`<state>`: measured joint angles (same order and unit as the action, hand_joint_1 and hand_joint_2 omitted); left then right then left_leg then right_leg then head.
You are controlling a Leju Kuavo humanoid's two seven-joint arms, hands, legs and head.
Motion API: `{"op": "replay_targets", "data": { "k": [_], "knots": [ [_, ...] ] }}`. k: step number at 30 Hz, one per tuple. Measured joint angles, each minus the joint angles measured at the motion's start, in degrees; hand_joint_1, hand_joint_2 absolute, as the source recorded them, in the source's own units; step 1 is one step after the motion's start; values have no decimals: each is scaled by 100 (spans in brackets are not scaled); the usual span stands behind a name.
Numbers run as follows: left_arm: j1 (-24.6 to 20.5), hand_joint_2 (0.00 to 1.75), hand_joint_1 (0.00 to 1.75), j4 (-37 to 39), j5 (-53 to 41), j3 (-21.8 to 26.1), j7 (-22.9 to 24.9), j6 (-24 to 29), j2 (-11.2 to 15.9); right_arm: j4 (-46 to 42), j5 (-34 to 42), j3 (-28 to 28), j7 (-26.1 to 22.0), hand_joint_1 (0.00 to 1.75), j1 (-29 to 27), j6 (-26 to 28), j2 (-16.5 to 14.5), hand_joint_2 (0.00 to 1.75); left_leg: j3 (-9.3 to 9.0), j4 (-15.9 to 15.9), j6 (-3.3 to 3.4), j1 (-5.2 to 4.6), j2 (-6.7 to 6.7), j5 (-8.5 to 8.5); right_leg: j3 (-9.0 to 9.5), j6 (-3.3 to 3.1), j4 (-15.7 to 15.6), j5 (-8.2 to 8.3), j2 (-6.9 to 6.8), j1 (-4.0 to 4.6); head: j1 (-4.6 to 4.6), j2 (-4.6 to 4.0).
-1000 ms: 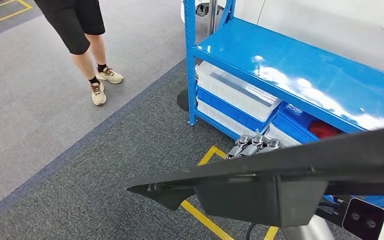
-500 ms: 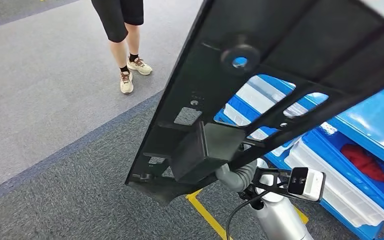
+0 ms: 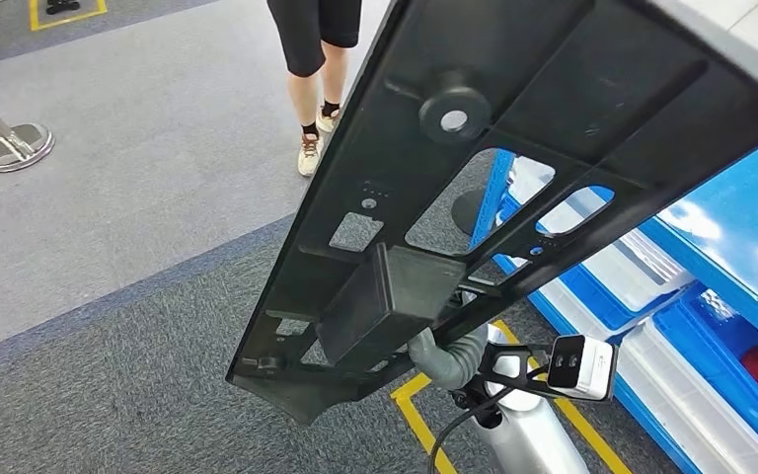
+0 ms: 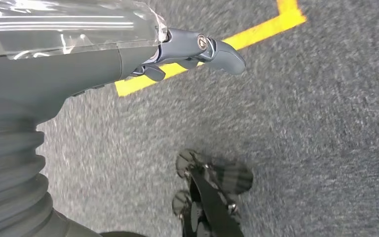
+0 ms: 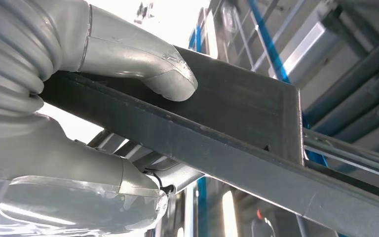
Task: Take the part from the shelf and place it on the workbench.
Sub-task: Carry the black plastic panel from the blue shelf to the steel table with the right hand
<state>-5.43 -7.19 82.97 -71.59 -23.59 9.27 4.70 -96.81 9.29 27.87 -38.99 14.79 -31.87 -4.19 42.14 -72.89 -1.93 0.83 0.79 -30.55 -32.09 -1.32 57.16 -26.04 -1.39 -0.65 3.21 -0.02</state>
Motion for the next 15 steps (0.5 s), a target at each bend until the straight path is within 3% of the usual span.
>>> {"op": "replay_targets", "data": {
  "k": [1, 2, 5, 7, 10, 12, 13, 15],
  "knots": [
    [6, 175, 0, 0, 0, -1, 2, -9, -1, -8, 0, 24, 0, 175, -17, 1, -4, 175, 22, -26, -12, 14, -24, 51, 8, 3, 4, -15, -76, 5, 0, 0],
    [11, 175, 0, 0, 0, -2, 3, -19, 1, -15, 0, 63, 0, 175, -24, 4, -13, 175, -76, 170, -17, 23, -50, 193, 19, 11, 8, -31, -146, 7, 0, 0],
    [10, 175, 0, 0, 0, -4, 5, -36, 15, -37, 0, 176, 0, 175, -22, 15, -50, 175, -555, 1060, -3, 31, -180, 646, 65, 40, 15, -72, -277, 9, 0, 0],
    [9, 175, 0, 0, 0, -4, 5, -38, 18, -41, -1, 189, 0, 175, -21, 16, -56, 175, -636, 1201, 3, 29, -224, 703, 74, 46, 16, -79, -292, 10, 0, 0],
    [-1, 175, 0, 0, 0, -10, -9, -73, 31, -5, -44, 437, 4, 175, 45, -5, -92, 175, -770, 1495, 154, -35, -293, 701, 110, 144, 17, -126, -408, 34, -1, 0],
    [1, 175, 0, 0, 0, -26, -31, -104, 42, 51, -105, 726, 6, 175, 114, -4, -131, 175, -804, 1601, 280, -41, -169, 719, 58, 229, 198, -282, -290, 21, -1, 0],
    [-2, 175, 0, 0, 0, -34, -40, -111, 46, 76, -124, 811, 5, 175, 133, 4, -142, 175, -815, 1626, 316, -29, -96, 737, -57, 246, 456, -439, -149, 11, -2, 0],
    [-20, 175, 0, 0, 0, -46, -56, -138, 48, 138, -132, 912, 12, 175, 153, -16, -140, 175, -809, 1626, 345, -40, 32, 740, -460, 240, 1247, -793, 78, 1, -2, 0]
  ]
}}
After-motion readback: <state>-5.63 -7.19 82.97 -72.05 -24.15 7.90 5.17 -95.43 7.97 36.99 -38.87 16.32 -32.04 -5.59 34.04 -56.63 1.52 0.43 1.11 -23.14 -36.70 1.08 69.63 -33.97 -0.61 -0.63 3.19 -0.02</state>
